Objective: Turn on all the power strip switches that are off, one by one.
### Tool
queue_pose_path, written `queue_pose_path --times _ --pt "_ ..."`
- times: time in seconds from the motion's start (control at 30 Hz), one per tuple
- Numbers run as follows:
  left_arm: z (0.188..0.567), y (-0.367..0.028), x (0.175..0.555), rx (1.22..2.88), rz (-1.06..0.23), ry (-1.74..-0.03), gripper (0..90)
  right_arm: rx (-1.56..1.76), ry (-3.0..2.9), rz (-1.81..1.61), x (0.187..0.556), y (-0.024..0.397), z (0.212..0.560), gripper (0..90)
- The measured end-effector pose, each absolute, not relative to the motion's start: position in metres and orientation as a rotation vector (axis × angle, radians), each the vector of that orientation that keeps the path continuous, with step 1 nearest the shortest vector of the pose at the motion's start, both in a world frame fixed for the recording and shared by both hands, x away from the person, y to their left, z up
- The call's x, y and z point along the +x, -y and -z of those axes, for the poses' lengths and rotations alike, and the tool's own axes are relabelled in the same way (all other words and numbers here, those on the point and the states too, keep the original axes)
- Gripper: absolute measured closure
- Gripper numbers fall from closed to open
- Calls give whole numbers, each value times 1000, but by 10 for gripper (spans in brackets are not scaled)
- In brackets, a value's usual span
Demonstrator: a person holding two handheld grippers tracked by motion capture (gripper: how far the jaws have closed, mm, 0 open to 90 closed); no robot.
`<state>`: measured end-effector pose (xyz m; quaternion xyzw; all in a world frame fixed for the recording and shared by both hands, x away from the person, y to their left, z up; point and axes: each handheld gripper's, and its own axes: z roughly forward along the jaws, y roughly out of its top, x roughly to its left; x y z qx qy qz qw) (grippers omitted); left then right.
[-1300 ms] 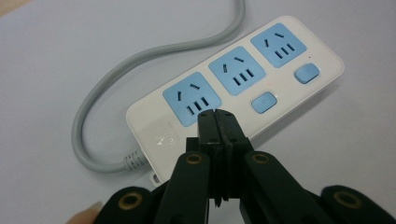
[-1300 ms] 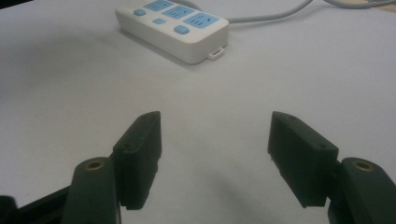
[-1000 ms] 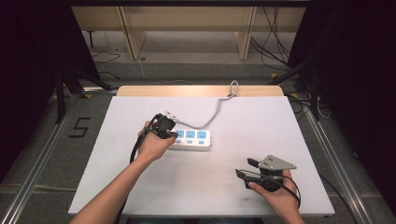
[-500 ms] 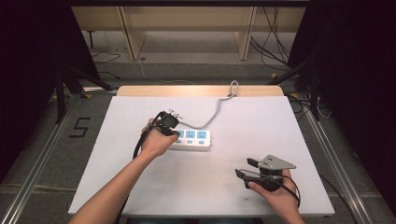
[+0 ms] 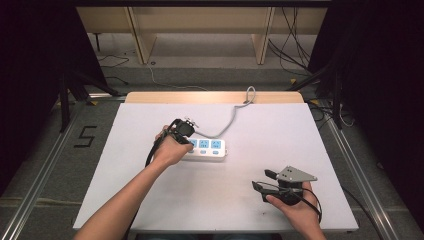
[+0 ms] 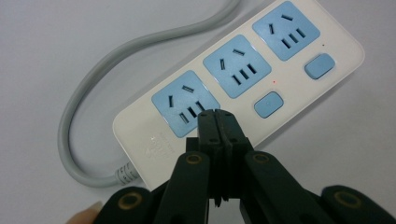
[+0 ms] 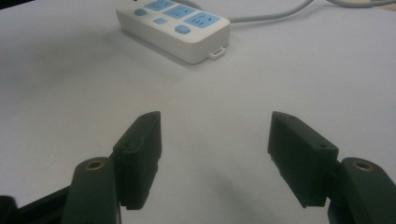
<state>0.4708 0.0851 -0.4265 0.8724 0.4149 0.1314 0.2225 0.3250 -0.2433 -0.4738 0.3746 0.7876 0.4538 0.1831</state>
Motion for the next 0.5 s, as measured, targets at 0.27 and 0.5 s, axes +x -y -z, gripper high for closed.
queue_pose_path --times 0.27,0.5 --pt "429 -84 473 2430 -369 -1147 895 1058 -2221 -1281 325 243 474 362" --pt "430 -83 473 2441 -356 -1151 895 1058 -2223 -1281 325 243 474 362"
